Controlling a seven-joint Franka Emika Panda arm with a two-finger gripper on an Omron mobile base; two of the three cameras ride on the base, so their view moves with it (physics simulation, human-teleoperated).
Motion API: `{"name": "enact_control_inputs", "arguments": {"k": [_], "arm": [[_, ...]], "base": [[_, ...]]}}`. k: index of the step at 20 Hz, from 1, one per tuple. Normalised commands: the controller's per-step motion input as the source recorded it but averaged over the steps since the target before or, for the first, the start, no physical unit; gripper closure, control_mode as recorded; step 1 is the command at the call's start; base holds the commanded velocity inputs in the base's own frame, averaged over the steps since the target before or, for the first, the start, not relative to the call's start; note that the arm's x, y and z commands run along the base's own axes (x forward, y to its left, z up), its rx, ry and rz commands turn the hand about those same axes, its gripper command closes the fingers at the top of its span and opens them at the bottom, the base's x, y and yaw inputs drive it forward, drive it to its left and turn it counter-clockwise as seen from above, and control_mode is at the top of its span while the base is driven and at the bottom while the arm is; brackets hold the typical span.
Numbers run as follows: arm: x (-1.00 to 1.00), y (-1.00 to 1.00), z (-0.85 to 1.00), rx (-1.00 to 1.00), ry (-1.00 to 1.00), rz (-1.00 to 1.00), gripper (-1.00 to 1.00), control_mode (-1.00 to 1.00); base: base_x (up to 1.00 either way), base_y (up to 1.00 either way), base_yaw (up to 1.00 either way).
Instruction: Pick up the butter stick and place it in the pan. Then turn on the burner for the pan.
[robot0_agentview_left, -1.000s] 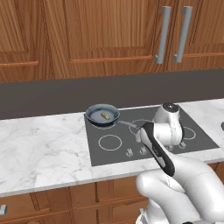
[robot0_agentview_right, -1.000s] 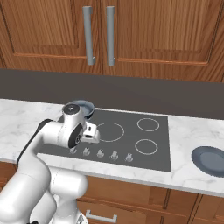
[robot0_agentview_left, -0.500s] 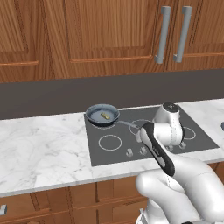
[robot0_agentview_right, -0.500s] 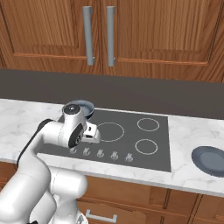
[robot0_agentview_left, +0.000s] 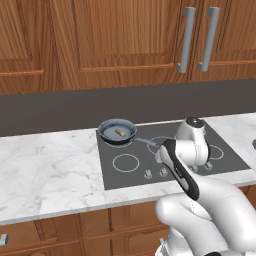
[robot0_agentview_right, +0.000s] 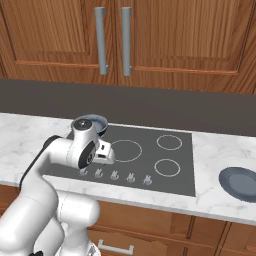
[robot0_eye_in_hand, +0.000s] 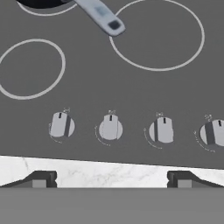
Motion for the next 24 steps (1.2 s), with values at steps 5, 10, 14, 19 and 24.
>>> {"name": "enact_control_inputs", "arguments": {"k": [5, 10, 14, 19, 24], "arm": [[0.0, 0.0, -0.01, 0.0, 0.05, 0.0, -1.0, -1.0], [0.0, 0.02, 0.0, 0.0, 0.06, 0.0, -1.0, -1.0], [0.0, 0.0, -0.07, 0.0, 0.04, 0.0, -1.0, -1.0], [0.04, 0.01, -0.12, 0.0, 0.02, 0.0, -1.0, -1.0], [0.13, 0.01, -0.06, 0.0, 0.01, 0.0, -1.0, -1.0]], "base": [[0.0, 0.0, 0.0], [0.0, 0.0, 0.0], [0.0, 0.0, 0.0], [0.0, 0.0, 0.0], [0.0, 0.0, 0.0]]}}
